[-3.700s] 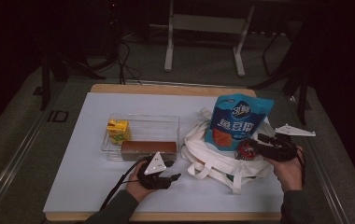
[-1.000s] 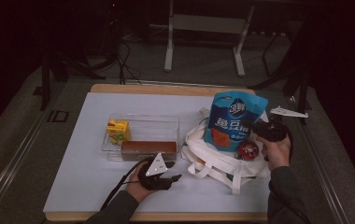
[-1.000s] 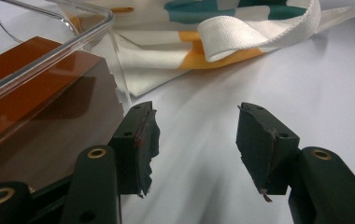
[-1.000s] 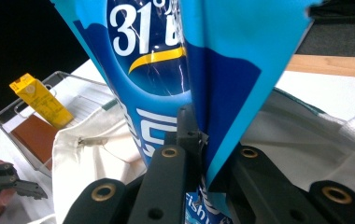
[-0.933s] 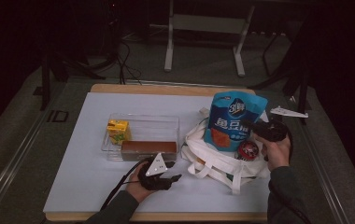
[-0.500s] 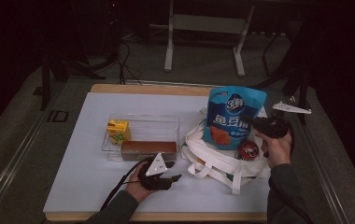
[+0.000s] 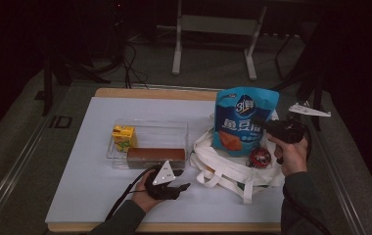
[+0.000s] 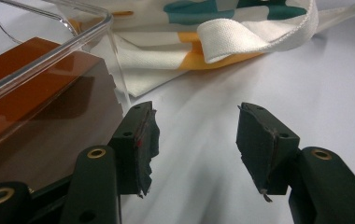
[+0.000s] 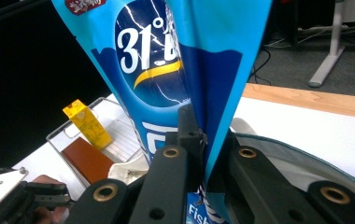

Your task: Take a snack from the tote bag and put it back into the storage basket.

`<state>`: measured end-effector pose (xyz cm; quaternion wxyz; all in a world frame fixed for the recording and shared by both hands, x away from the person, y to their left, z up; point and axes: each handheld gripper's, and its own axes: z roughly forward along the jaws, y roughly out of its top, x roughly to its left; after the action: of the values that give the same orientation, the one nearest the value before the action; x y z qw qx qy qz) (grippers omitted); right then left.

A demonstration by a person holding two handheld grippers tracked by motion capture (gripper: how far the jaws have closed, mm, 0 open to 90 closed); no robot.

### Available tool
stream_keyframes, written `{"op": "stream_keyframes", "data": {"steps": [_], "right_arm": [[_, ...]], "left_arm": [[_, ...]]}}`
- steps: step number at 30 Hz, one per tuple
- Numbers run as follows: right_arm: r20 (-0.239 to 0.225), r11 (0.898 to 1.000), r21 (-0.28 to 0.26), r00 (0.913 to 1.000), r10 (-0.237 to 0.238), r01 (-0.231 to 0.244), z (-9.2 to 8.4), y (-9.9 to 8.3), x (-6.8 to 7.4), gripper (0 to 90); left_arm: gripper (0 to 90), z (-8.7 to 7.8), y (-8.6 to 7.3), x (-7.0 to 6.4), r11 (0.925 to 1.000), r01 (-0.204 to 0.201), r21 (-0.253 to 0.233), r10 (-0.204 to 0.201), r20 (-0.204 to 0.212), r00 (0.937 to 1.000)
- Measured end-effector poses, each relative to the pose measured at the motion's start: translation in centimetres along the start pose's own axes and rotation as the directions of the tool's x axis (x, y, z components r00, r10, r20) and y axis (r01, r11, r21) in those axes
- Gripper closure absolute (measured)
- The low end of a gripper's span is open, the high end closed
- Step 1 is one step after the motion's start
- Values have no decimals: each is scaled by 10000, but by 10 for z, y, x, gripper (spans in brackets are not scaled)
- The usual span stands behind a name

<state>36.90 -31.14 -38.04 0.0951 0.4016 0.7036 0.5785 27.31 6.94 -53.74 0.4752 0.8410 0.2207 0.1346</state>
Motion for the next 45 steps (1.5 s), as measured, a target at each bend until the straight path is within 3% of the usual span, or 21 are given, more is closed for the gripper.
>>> {"op": "stream_keyframes", "data": {"steps": [9, 26, 31, 45], "right_arm": [[-403, 9995, -300, 9992, 81, -93, -6, 8, 8, 887], [-547, 9982, -555, 9983, 195, -225, -13, 11, 16, 888], [-807, 9971, -723, 9966, 158, -217, -15, 17, 23, 888], [-1519, 9978, -653, 9884, -21, -79, -3, 23, 44, 889]], "left_arm": [[465, 0, 0, 0, 10000, 10, -4, -10, -6, 10000], [465, 0, 0, 0, 10000, 8, -9, -8, 1, 10000], [465, 0, 0, 0, 10000, -5, -4, 5, 0, 10000], [465, 0, 0, 0, 10000, -36, 1, 36, -6, 10000]]}}
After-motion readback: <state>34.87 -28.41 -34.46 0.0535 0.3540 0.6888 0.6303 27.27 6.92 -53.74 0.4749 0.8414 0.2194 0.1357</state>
